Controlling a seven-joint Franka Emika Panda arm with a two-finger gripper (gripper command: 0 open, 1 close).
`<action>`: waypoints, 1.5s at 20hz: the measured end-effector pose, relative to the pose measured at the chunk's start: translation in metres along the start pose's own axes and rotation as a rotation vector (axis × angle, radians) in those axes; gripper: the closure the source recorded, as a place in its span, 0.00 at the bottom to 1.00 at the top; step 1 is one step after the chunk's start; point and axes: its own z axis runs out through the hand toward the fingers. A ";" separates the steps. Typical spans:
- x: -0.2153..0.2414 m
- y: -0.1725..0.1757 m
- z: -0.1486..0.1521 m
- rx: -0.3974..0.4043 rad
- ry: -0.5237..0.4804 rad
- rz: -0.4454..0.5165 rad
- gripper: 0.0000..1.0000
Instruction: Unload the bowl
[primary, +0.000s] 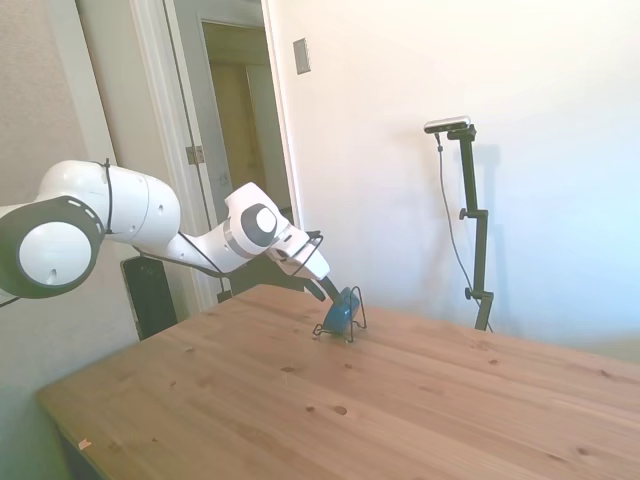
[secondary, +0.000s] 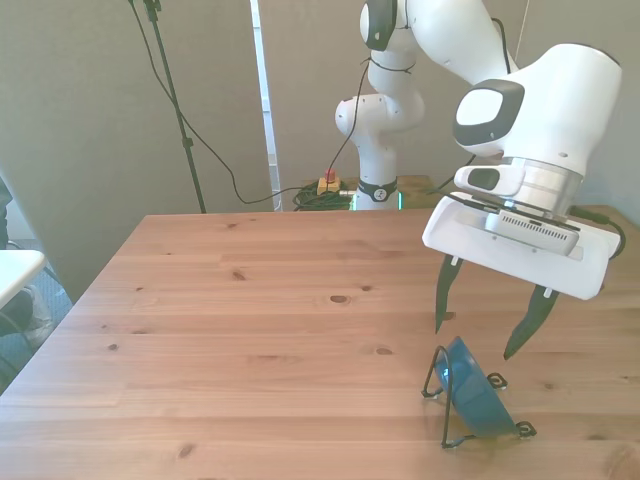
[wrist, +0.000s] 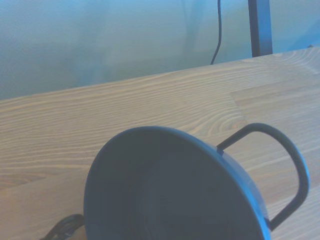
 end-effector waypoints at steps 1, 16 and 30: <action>-0.002 -0.002 0.003 -0.011 0.005 0.002 0.00; -0.015 -0.022 0.021 -0.082 0.122 0.017 1.00; -0.024 -0.021 0.018 -0.141 0.169 0.020 1.00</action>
